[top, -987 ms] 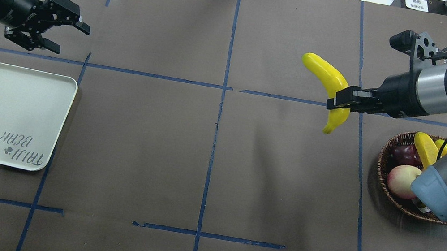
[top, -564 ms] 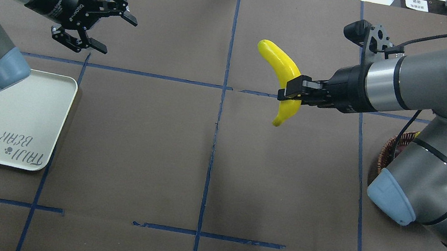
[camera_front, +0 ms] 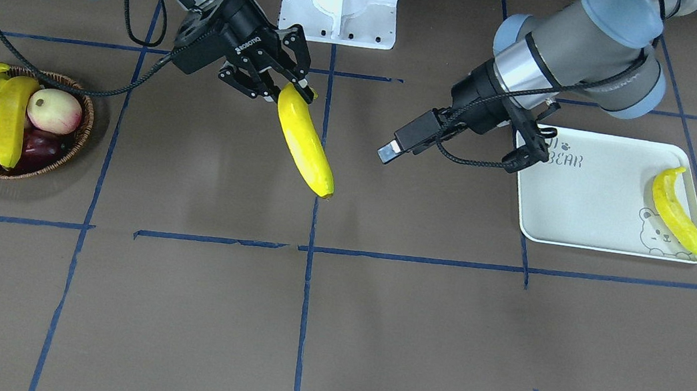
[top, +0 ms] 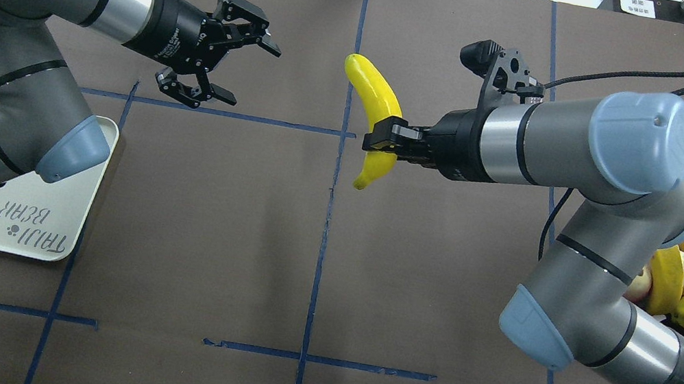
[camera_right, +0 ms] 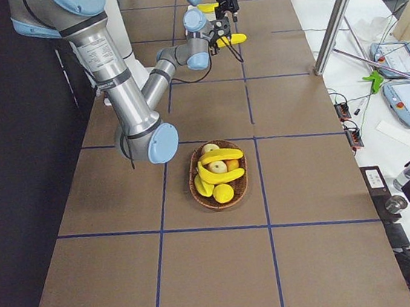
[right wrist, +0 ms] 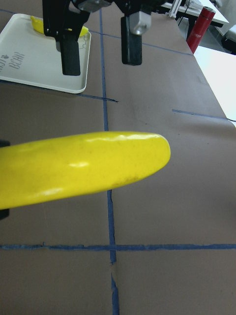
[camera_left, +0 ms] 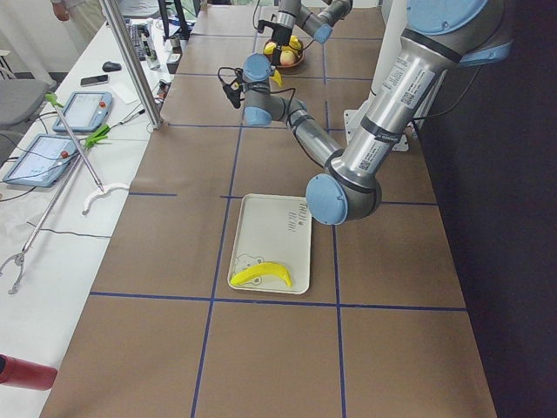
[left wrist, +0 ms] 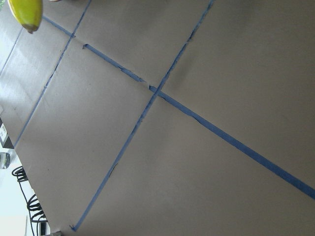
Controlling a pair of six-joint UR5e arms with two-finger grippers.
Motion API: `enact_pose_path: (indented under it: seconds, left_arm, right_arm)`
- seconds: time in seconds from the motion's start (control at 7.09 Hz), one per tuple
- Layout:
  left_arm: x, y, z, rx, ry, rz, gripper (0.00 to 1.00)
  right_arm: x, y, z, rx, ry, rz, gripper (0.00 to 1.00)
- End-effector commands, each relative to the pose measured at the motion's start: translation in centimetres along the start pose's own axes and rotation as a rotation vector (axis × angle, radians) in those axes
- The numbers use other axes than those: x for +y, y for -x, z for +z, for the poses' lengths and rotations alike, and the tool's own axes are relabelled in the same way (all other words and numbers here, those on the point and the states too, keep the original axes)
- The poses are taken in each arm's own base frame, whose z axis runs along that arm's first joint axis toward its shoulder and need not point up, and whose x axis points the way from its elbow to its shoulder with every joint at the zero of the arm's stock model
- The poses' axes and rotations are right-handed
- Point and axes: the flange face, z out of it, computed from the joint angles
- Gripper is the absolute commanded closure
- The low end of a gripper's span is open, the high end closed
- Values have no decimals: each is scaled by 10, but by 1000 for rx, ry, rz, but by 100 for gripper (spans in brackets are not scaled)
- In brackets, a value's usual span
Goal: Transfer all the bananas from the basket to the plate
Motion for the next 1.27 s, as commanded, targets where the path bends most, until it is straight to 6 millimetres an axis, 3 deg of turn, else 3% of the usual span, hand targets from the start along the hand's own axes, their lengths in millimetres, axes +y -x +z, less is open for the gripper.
enact_pose_path:
  seconds: [0.0, 0.14, 0.28, 0.56, 0.7, 1.13]
  left_arm:
    - [36, -13, 25, 44, -3, -44, 0]
    - [51, -9, 40, 66, -27, -41, 0]
    - [58, -18, 44, 83, -31, -37, 0]
    - [62, -15, 51, 70, -27, -42, 1]
    - [61, -14, 51, 68, -30, -42, 15]
    - [57, -11, 51, 63, -35, -45, 74]
  right_arm:
    - [10, 13, 13, -8, -11, 9, 98]
    - [13, 22, 14, -22, -6, 7, 98]
    - [16, 23, 15, -25, 0, 11, 98]
    - [22, 28, 18, -31, 5, 9, 98]
    - [22, 28, 17, -34, 5, 9, 98]
    - [23, 30, 15, -39, 6, 11, 96]
